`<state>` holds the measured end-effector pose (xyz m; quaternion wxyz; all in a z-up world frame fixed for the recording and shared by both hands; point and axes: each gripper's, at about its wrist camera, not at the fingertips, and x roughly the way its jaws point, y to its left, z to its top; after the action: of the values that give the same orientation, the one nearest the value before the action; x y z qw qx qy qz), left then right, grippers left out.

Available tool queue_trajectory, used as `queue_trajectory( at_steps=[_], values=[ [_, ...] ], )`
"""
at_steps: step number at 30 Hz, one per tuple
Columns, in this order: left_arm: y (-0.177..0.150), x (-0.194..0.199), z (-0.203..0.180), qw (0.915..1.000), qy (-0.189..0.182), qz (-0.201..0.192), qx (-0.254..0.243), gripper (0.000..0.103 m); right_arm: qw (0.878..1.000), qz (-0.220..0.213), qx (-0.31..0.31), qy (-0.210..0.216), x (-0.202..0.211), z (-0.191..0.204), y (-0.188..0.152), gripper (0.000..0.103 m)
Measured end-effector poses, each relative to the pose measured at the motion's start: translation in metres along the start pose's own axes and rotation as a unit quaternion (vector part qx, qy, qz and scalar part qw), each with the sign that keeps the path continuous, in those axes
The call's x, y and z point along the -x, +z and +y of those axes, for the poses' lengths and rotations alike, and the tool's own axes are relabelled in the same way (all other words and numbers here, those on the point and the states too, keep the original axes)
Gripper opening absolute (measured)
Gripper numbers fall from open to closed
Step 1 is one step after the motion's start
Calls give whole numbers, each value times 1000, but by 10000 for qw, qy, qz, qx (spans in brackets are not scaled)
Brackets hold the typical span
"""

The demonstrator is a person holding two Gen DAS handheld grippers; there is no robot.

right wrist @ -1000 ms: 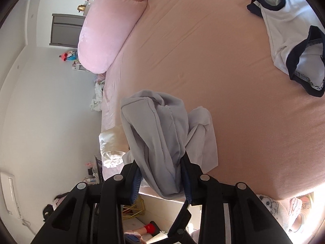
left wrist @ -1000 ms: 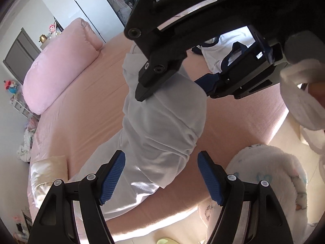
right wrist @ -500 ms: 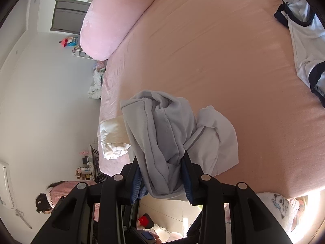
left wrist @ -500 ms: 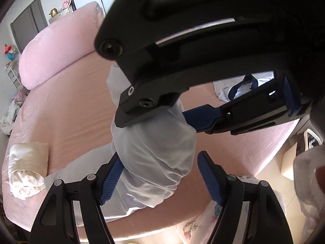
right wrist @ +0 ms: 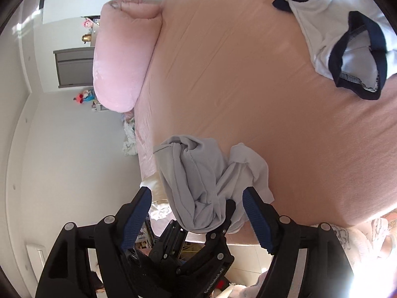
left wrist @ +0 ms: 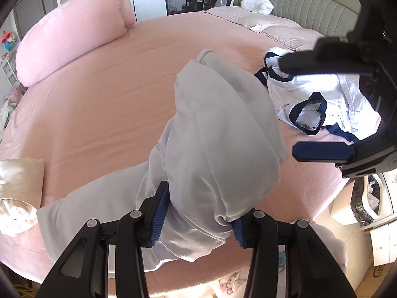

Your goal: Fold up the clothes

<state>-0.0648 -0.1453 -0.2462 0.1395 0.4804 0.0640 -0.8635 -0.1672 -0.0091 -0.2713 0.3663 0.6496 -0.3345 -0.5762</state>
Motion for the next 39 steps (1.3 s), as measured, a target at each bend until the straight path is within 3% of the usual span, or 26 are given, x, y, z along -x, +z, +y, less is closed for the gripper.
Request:
queue_trajectory(
  at_steps=[5, 8, 15, 18, 21, 29, 31, 32, 33, 36, 39],
  values=[
    [0, 1, 5, 9997, -118, 67, 219, 42, 9982, 47, -568, -160, -5, -44, -2, 76],
    [-7, 3, 13, 9990, -209, 96, 390, 42, 9968, 101, -795, 35, -20, -55, -2, 76],
    [-21, 4, 37, 9945, -406, 166, 954, 42, 9999, 90, -12, -62, -59, -28, 10, 76],
    [-24, 2, 52, 9910, -413, 222, 1256, 42, 9990, 304, 308, -109, -74, -22, 9, 77],
    [-31, 4, 68, 9859, -613, 254, 1535, 42, 9978, 535, 388, 19, -85, -21, 4, 77],
    [-52, 13, 101, 9711, -1152, 227, 2077, 42, 9974, 482, 496, 187, -89, -17, -13, 76],
    [-58, 16, 109, 9665, -1286, 220, 2211, 42, 9958, 426, 750, 291, -87, -9, -15, 68],
    [-61, 17, 113, 9640, -1353, 216, 2277, 41, 9946, 458, 883, 311, -88, -4, -16, 56],
    [-63, 18, 117, 9615, -1420, 212, 2344, 40, 9931, 511, 1016, 281, -90, 3, -16, 52],
    [-71, 19, 128, 9512, -1649, 159, 2601, 36, 9870, 573, 1503, 73, -92, 22, -21, 50],
    [-78, 17, 139, 9370, -1912, 55, 2924, 36, 9829, 713, 1690, 175, -94, 35, -24, 50]
  ],
)
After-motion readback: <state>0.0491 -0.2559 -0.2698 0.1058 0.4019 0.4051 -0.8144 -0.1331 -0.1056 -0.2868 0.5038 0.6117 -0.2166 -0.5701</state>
